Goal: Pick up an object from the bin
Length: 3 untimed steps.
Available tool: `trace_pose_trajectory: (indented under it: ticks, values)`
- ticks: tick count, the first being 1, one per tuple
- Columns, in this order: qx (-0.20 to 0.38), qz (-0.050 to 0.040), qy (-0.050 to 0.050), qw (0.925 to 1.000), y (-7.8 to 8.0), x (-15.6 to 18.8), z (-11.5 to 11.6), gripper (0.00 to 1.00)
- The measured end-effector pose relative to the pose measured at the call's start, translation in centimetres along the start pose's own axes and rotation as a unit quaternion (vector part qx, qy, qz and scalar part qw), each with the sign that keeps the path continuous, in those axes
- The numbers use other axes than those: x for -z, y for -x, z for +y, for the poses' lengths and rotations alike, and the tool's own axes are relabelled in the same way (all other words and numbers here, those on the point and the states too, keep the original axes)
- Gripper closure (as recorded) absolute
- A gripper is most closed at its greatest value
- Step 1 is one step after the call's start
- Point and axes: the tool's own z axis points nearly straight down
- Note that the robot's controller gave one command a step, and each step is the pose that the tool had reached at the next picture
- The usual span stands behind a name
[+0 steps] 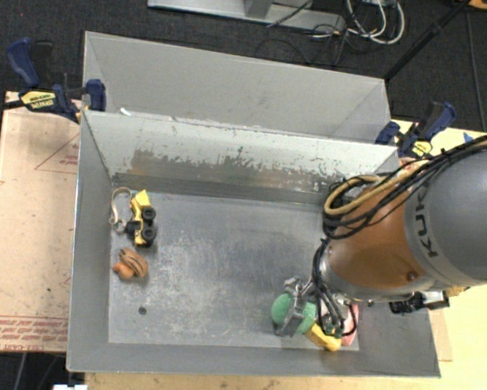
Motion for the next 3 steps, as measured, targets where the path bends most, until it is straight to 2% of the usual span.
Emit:
trace_pose_trajectory:
  ticks: [2,3]
  values:
    - [0.000,0.0026,0.000,1.0000,-0.1,0.5,0.0,1.00]
    - [0.000,0.0015,0.000,1.0000,-0.1,1.9,0.0,1.00]
